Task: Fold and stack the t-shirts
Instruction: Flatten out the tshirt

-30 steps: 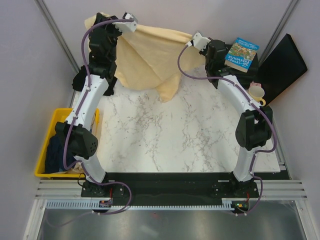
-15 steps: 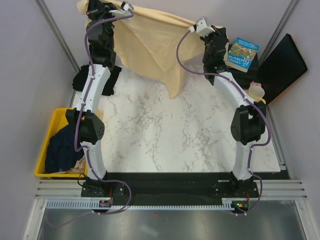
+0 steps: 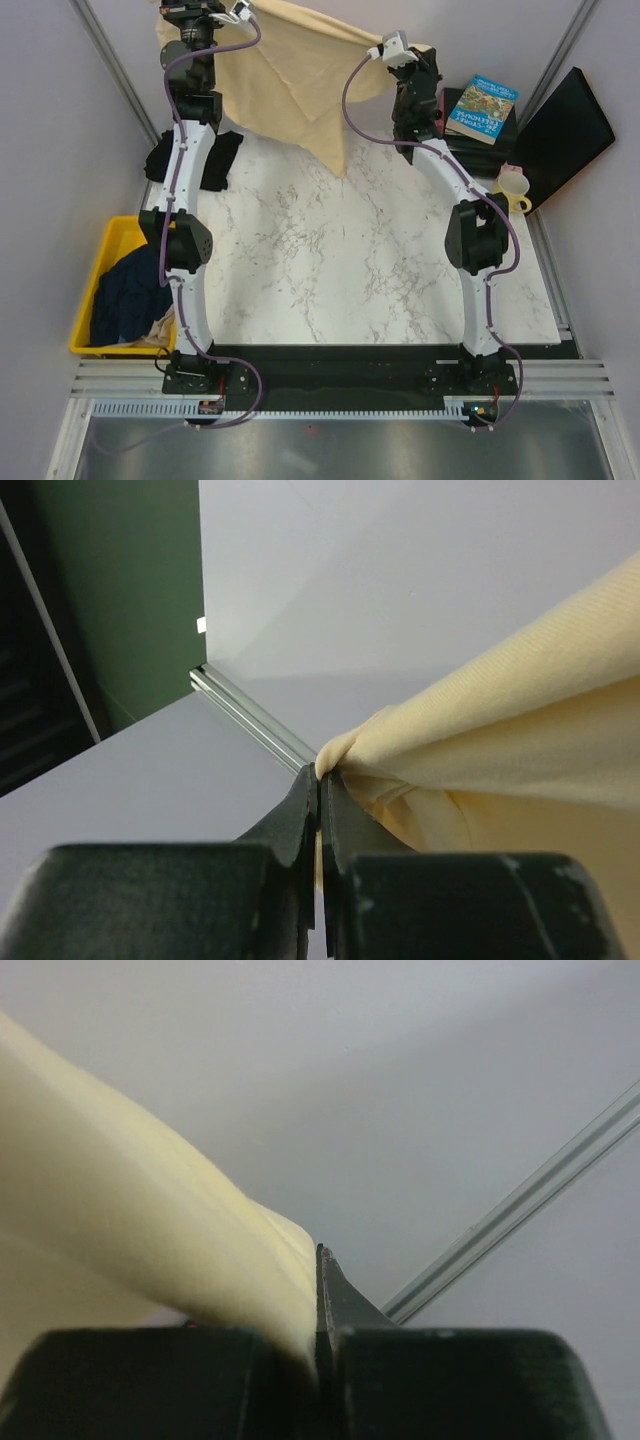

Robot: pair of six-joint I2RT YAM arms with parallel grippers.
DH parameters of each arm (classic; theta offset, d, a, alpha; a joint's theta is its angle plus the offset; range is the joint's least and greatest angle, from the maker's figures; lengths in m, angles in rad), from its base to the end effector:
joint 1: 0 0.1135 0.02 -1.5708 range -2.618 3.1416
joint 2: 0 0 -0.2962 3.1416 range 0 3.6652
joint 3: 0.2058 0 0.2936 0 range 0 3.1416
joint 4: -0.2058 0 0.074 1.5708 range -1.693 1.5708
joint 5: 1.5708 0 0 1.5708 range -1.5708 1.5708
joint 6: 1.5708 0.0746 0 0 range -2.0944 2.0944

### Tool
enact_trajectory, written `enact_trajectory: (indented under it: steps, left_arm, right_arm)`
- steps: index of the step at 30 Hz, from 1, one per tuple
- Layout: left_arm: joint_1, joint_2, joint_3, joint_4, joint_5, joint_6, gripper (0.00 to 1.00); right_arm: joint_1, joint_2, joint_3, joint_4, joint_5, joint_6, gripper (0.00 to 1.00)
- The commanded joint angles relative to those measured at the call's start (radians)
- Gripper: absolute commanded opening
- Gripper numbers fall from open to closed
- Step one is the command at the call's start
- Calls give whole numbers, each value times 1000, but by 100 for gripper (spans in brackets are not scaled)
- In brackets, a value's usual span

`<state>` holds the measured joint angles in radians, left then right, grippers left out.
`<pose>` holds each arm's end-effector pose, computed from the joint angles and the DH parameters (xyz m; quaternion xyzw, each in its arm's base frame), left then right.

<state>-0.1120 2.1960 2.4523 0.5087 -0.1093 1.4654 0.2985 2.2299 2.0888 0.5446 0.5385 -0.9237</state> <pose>0.5604 -0.0548 0.5872 0.2423 0.3116 0.5919 0.7027 0.6051 0.1462 0.4208 -0.1230 0.5624 -0.3869 0.7203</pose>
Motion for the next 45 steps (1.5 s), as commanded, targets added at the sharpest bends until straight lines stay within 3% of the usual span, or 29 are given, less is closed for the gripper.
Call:
enact_trajectory:
  steps: [1, 3, 4, 5, 7, 9, 10, 11, 12, 14, 16, 18, 20, 24, 29, 31, 34, 38, 40, 42, 45]
  left_arm:
    - [41, -47, 53, 215, -52, 125, 2]
    - [41, -106, -106, 217, -81, 101, 2]
    - [41, -201, -187, 179, -81, 81, 2]
    - [41, -259, -383, 147, -43, 60, 2]
    - [38, -432, -574, -17, 35, -9, 2]
    - [26, -519, -789, -105, 132, -28, 2]
    - [8, -554, -844, -148, 157, -52, 2]
    - [-1, -627, -913, -324, 225, -86, 2]
    - [-9, -660, -935, -404, 268, -194, 2]
    - [-38, -708, -972, -619, 359, -263, 2]
    - [-98, -714, -1003, -668, 343, -327, 2]
    - [-130, -717, -1020, -746, 356, -382, 2]
    - [-159, -719, -1009, -801, 408, -434, 2]
    - [-160, -739, -960, -935, 493, -455, 2]
    - [-137, -760, -830, -1146, 611, -418, 2]
    - [-135, -771, -797, -1269, 626, -373, 2]
    - [-127, -786, -747, -1306, 605, -343, 2]
    - [-92, -760, -596, -1296, 564, -402, 2]
    - [-78, -760, -596, -1238, 531, -408, 2]
    - [-37, -763, -619, -1060, 481, -467, 2]
    - [27, -702, -556, -1042, 519, -542, 2]
  right_arm:
    - [-33, -4, 33, 34, 92, 9, 0]
    - [-36, -27, -15, -46, 71, -3, 0]
    - [-38, -35, -62, -178, 33, -3, 0]
    - [-44, -64, -94, -230, 15, 6, 0]
    - [-50, -98, -188, -440, -81, 40, 0]
    - [-56, -157, -258, -541, -162, 69, 0]
    - [-58, -176, -310, -696, -216, 66, 0]
    - [-58, -196, -341, -743, -288, 63, 0]
    - [-58, -229, -370, -780, -319, 63, 0]
    - [-58, -259, -438, -888, -374, 45, 0]
    - [-56, -262, -469, -960, -397, 49, 0]
    - [-56, -250, -466, -1012, -406, 46, 0]
    - [-61, -225, -406, -1174, -445, 14, 0]
    - [-88, -269, -345, -1457, -633, -116, 0]
    - [-116, -358, -299, -1696, -745, -323, 0]
    - [-122, -348, -213, -1854, -781, -403, 0]
    - [-148, -302, -50, -2006, -866, -431, 0]
    - [-162, -325, -36, -1991, -962, -449, 0]
    - [-165, -296, 28, -1958, -985, -387, 0]
    - [-182, -251, 95, -1906, -1059, -298, 0]
    - [-208, -217, 105, -1818, -1135, -195, 0]
